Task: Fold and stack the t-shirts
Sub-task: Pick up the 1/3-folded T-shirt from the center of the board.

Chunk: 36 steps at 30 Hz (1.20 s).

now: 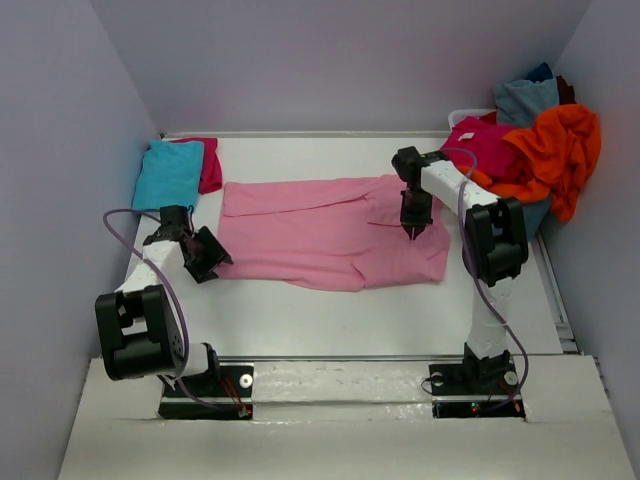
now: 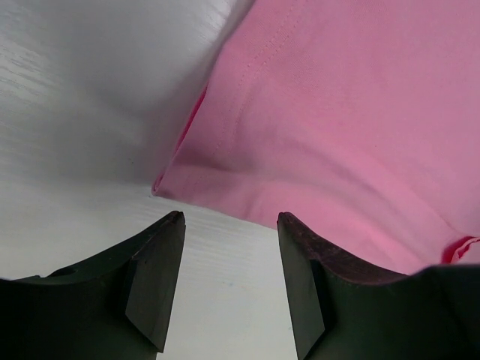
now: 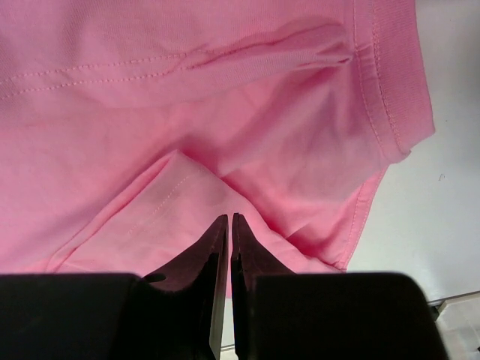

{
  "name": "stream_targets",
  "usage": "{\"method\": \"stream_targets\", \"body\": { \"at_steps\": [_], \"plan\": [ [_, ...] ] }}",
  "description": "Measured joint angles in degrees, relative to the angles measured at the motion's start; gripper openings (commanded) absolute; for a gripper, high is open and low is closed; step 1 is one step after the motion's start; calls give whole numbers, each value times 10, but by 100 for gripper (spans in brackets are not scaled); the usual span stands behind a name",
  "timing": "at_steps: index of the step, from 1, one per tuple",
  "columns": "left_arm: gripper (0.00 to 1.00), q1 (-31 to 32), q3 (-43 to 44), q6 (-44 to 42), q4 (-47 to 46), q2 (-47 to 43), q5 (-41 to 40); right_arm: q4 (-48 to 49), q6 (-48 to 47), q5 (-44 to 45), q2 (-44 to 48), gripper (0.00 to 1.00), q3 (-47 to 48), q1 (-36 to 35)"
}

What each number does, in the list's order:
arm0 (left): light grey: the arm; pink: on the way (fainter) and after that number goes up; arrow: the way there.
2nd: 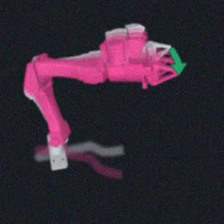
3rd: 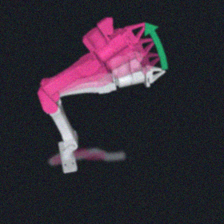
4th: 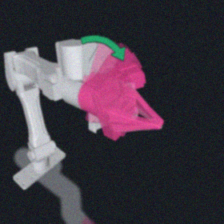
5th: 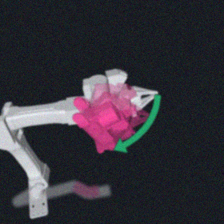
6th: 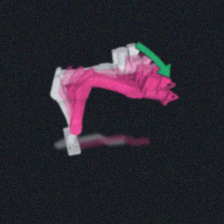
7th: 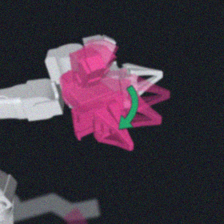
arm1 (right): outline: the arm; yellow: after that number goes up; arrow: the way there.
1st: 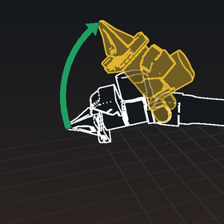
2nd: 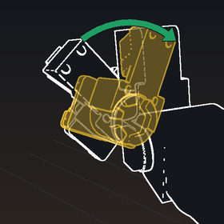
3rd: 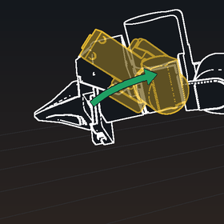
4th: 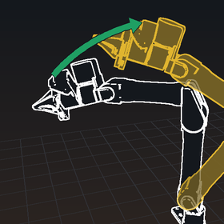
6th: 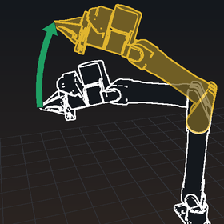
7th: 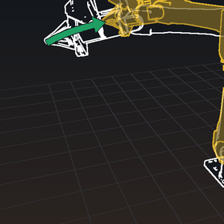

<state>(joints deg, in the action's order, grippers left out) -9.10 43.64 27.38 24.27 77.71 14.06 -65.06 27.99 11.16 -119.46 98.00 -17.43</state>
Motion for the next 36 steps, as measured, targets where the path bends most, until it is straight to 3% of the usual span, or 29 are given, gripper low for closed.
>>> {"method": "stream_targets", "body": {
  "at_steps": [13,31,36],
  "plan": [
    [63,-69,1,-2,-22,19,15,8,-2,-2,21,12,-14,0],
    [61,-70,-21,20,-35,43,48,8,-2,-2,21,12,-14,0],
    [55,-70,-26,28,-36,44,58,8,-2,-3,21,12,-14,0]
  ]
}}
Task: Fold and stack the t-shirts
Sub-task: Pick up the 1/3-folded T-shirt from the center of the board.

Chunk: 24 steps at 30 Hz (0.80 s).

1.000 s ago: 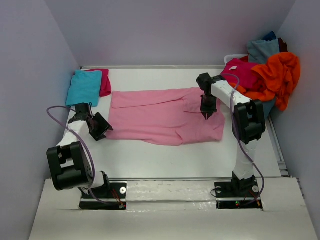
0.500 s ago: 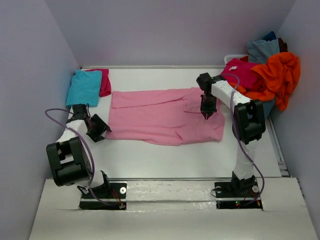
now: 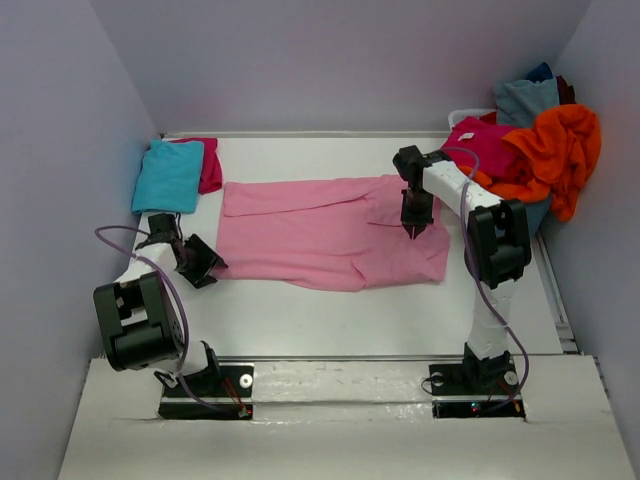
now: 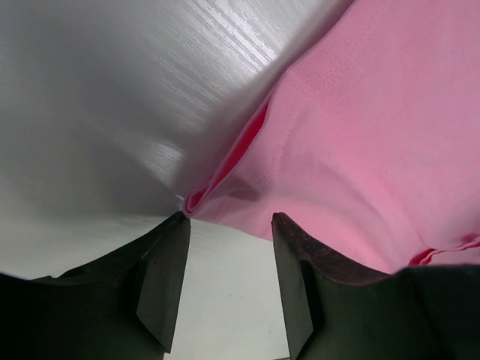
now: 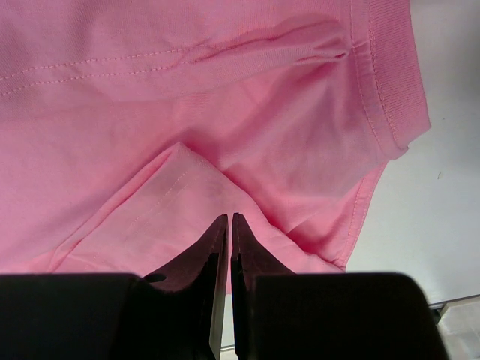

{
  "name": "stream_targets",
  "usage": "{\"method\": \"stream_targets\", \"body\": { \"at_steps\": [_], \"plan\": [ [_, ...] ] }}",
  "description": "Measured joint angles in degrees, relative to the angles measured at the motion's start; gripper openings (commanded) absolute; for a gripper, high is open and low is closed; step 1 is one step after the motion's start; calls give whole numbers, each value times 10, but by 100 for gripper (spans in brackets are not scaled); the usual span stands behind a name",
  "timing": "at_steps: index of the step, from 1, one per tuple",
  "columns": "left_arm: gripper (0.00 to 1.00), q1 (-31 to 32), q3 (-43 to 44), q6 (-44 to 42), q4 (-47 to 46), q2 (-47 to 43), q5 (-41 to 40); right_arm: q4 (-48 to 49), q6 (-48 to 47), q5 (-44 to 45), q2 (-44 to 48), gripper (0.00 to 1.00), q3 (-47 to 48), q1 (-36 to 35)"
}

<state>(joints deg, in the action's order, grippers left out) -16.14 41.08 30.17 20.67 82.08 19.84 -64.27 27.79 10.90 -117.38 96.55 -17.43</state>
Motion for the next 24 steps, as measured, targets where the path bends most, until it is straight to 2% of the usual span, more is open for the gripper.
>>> {"method": "stream_targets", "body": {
  "at_steps": [2,8,9,13,24],
  "plan": [
    [51,0,0,2,-2,0,1,0,0,0,0,12,0,0],
    [22,0,0,6,-10,2,5,0,0,0,0,12,0,0],
    [22,0,0,5,-12,3,5,0,0,0,0,12,0,0],
    [7,0,1,5,-14,3,6,0,0,0,0,12,0,0],
    [6,7,47,-12,1,-15,5,1,0,0,0,12,0,0]
  ]
}}
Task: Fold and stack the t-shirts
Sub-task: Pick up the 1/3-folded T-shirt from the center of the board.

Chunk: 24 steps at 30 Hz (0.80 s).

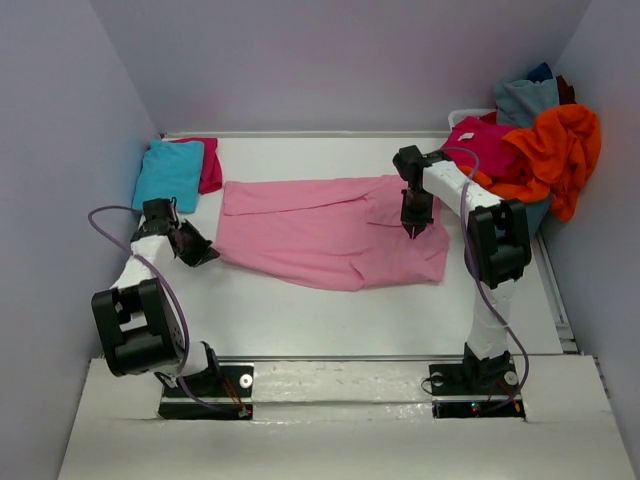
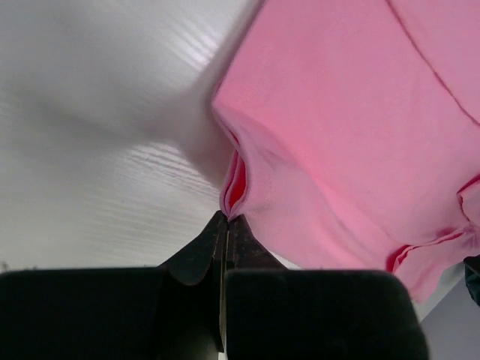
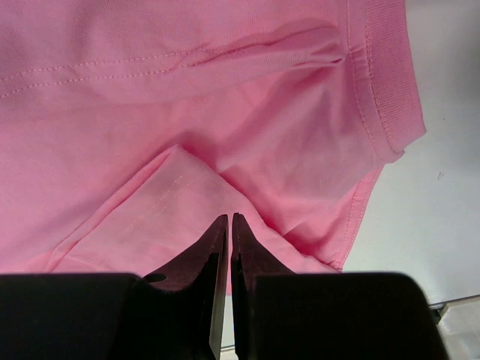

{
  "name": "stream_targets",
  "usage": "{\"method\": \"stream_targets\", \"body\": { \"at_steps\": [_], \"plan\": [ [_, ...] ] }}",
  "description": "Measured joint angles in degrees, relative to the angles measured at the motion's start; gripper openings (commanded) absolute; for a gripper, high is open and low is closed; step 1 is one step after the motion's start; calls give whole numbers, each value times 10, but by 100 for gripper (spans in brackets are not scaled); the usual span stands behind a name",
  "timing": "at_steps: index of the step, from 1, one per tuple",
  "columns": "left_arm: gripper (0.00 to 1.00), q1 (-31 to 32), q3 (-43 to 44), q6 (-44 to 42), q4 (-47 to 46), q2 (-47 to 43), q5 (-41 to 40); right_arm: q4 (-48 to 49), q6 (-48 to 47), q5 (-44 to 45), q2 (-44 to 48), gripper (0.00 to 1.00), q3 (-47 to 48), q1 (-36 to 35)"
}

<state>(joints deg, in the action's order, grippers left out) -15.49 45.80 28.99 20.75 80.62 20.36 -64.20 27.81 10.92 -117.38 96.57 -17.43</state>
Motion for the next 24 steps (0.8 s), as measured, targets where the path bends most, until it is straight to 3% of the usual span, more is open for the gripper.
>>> {"method": "stream_targets", "body": {
  "at_steps": [15,24],
  "plan": [
    [6,80,82,-28,1,1,4,0,-2,0,0,12,0,0],
    [7,110,115,-17,2,88,-16,0,-2,0,0,12,0,0]
  ]
}}
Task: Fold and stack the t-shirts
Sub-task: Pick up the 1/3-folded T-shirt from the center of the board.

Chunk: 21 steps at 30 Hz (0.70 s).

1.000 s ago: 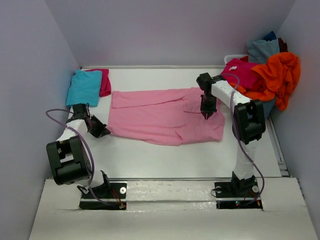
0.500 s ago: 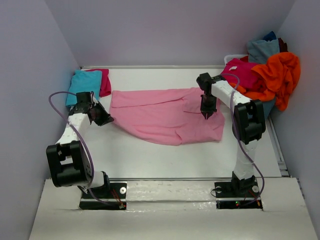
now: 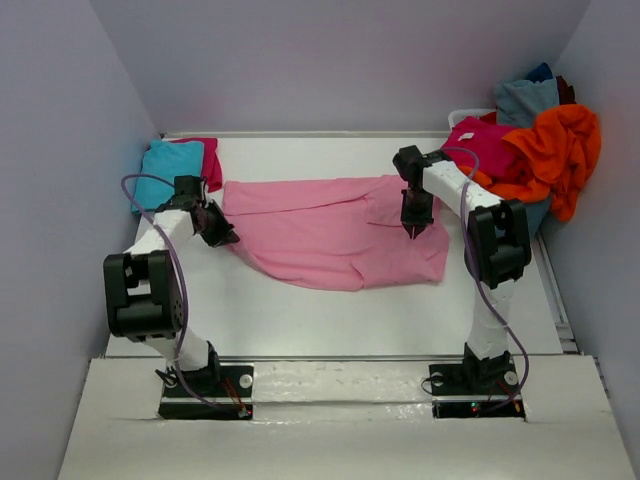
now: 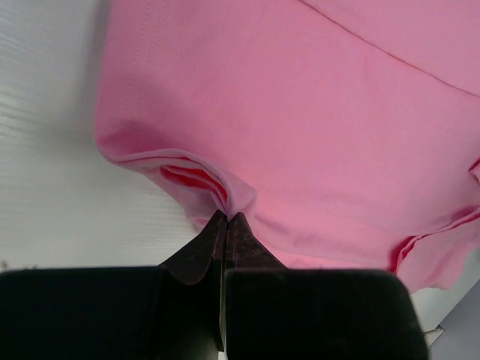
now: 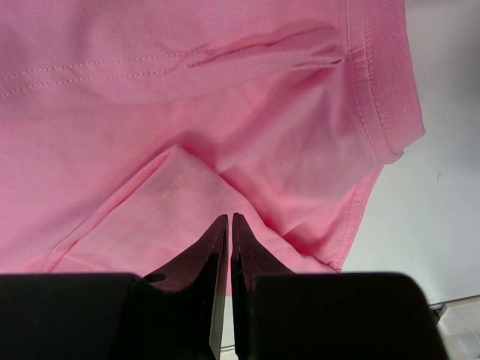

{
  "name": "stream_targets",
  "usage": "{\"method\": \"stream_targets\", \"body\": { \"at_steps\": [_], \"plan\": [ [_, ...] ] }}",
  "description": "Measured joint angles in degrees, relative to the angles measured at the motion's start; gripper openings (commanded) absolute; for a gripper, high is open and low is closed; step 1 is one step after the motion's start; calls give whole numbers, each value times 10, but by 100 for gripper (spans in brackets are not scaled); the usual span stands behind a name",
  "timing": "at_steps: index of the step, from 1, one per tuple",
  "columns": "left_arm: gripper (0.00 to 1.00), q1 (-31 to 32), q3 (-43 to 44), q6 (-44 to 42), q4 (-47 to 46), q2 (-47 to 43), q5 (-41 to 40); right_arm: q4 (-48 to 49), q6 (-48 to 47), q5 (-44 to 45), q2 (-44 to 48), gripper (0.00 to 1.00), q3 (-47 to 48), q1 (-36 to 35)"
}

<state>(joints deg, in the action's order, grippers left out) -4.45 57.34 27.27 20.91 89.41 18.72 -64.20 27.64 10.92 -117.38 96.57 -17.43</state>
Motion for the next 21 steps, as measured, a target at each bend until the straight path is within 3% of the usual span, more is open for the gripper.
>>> {"method": "stream_targets", "body": {
  "at_steps": [14,17,21],
  "plan": [
    [9,22,67,18,-10,103,-31,0,0,0,0,12,0,0],
    [20,22,69,20,-15,111,-38,1,0,0,0,12,-2,0],
    [43,21,69,23,-21,123,-43,1,0,0,0,12,-8,0]
  ]
}}
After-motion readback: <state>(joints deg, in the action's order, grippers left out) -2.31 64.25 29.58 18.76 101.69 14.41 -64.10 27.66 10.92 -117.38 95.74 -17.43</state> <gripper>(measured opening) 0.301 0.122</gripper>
